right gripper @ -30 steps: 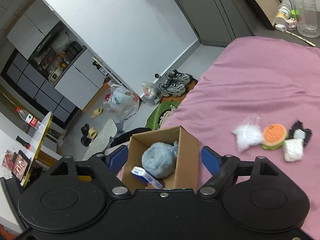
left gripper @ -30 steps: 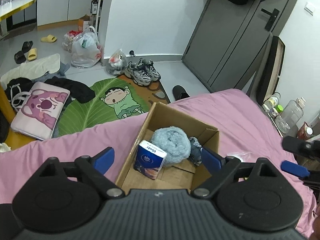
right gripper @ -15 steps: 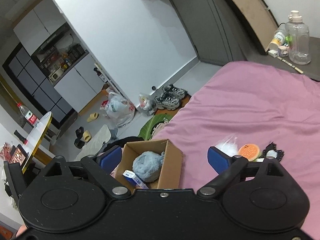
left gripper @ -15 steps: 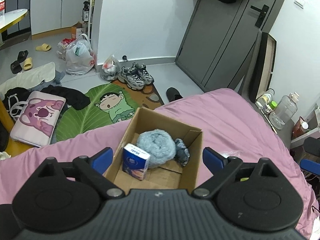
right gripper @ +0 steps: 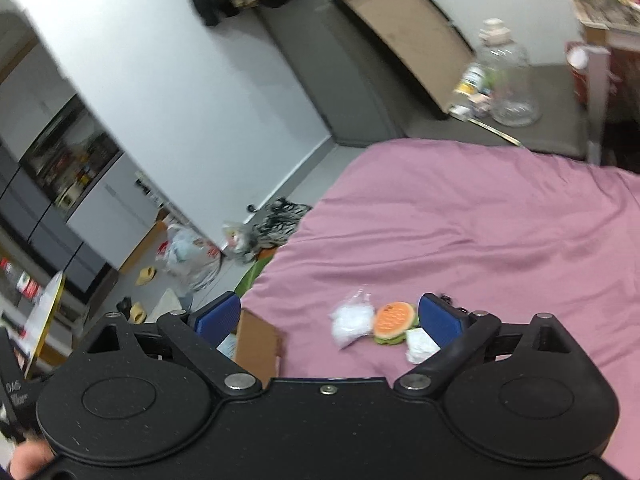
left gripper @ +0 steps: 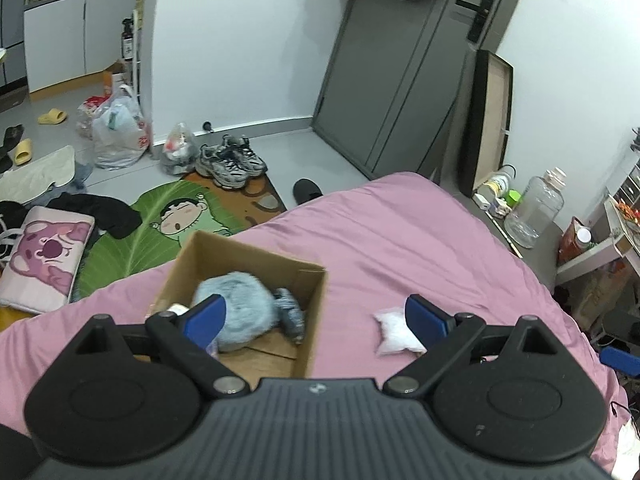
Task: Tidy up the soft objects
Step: 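Move both grippers away from the box toward the cotton bag and tissue bundle, then grasp the cotton bag with left gripper while right grasps the white tissue bundle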
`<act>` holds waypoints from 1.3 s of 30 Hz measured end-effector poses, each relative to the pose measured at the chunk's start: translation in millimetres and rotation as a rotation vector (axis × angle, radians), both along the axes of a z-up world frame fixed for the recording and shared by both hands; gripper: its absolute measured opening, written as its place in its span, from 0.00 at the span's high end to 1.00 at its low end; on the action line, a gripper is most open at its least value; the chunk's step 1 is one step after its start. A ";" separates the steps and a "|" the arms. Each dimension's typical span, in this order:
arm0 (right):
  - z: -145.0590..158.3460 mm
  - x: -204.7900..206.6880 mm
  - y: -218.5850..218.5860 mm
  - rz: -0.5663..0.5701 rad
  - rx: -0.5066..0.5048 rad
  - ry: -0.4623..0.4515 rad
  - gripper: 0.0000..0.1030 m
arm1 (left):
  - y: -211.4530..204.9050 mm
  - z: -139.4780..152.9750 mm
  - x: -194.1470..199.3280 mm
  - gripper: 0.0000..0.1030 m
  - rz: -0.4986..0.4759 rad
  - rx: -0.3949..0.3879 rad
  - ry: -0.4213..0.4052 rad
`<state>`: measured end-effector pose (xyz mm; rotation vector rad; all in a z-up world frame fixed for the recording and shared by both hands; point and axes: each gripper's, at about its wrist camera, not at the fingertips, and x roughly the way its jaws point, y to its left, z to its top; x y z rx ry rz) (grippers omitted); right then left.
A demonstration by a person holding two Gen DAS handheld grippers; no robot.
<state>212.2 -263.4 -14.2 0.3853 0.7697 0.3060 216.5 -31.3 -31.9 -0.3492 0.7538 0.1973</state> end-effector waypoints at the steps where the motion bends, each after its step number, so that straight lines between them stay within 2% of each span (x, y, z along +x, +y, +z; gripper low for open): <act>1: -2.1 0.8 -1.4 -0.009 -0.001 0.001 0.07 | -4.2 -0.9 3.4 0.07 -0.004 -0.002 0.001; 9: -25.1 10.7 -9.6 -0.019 -0.028 0.046 0.07 | -34.4 -13.2 24.1 0.07 -0.042 0.001 0.022; 17: -36.2 18.5 -23.0 -0.032 0.020 0.074 0.07 | -62.7 -37.0 43.4 0.07 -0.086 0.019 0.080; 23: -62.4 34.1 -29.8 -0.059 0.034 0.158 0.08 | -82.2 -54.3 54.3 0.08 -0.113 0.006 0.102; 30: -89.8 54.2 -33.4 -0.073 0.025 0.247 0.18 | -99.2 -83.7 70.0 0.13 -0.120 -0.044 0.162; 33: -99.8 63.7 -31.3 -0.068 0.014 0.283 0.25 | -100.6 -94.8 78.9 0.18 -0.095 -0.062 0.180; 36: -111.5 71.8 -30.1 -0.066 0.003 0.320 0.29 | -99.5 -106.2 88.3 0.27 -0.069 -0.081 0.205; 39: -121.4 78.3 -27.5 -0.049 -0.027 0.346 0.30 | -97.9 -116.5 97.2 0.29 -0.044 -0.077 0.230</act>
